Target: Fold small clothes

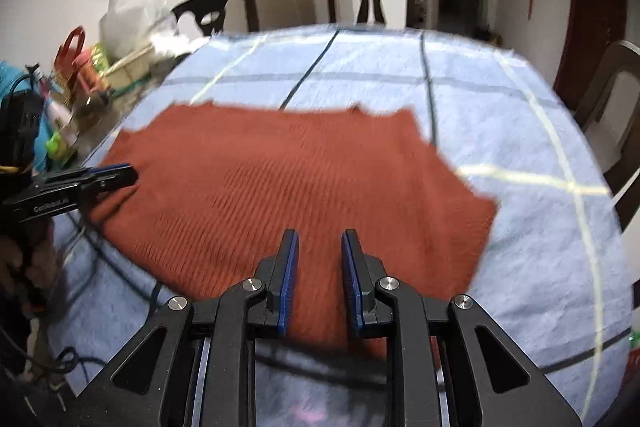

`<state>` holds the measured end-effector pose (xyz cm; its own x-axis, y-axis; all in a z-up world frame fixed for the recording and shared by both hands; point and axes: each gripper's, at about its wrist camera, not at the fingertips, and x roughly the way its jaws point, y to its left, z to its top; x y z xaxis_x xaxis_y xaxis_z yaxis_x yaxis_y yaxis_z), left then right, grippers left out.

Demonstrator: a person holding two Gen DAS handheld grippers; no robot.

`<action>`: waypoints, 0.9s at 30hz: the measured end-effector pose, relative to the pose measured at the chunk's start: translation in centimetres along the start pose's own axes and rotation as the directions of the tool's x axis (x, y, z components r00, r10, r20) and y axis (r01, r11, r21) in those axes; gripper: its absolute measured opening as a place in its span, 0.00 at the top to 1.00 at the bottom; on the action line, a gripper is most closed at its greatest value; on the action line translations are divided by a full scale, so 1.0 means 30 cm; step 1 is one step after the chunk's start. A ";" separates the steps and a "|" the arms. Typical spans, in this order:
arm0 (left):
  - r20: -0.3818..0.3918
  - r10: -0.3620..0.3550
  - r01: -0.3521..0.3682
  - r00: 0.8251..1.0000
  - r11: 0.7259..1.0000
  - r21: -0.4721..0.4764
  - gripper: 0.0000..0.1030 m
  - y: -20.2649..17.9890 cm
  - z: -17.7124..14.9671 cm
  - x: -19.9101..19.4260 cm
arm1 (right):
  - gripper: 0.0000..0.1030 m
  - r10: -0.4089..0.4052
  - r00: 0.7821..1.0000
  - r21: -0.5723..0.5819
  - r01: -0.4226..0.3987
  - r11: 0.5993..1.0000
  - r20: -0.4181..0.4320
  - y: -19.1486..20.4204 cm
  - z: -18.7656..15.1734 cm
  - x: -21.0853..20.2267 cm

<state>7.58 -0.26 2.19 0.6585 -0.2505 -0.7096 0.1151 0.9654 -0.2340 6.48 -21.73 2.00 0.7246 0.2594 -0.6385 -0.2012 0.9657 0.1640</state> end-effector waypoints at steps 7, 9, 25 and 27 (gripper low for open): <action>-0.001 0.108 -0.108 0.994 0.993 -0.044 0.78 0.089 0.044 0.064 | 0.78 -0.021 0.999 0.109 0.024 0.994 -0.027 -0.130 0.034 0.098; 0.017 0.076 -0.075 0.997 0.995 -0.058 0.78 0.100 0.034 0.067 | 0.78 -0.024 0.999 0.102 0.027 0.994 -0.030 -0.127 0.034 0.088; 0.041 0.142 -0.140 0.989 0.989 -0.047 0.78 0.133 0.079 0.035 | 0.78 -0.045 0.998 0.093 0.049 0.994 -0.049 -0.134 0.071 0.113; 0.010 0.150 -0.149 0.989 0.987 -0.060 0.78 0.155 0.078 0.069 | 0.78 -0.033 0.998 0.109 0.039 0.993 -0.053 -0.146 0.074 0.126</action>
<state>11.21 3.88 1.20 0.6755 -0.1021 -0.7303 -0.0294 0.9859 -0.1650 11.57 -24.95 0.55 0.6949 0.2263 -0.6825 -0.0999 0.9704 0.2200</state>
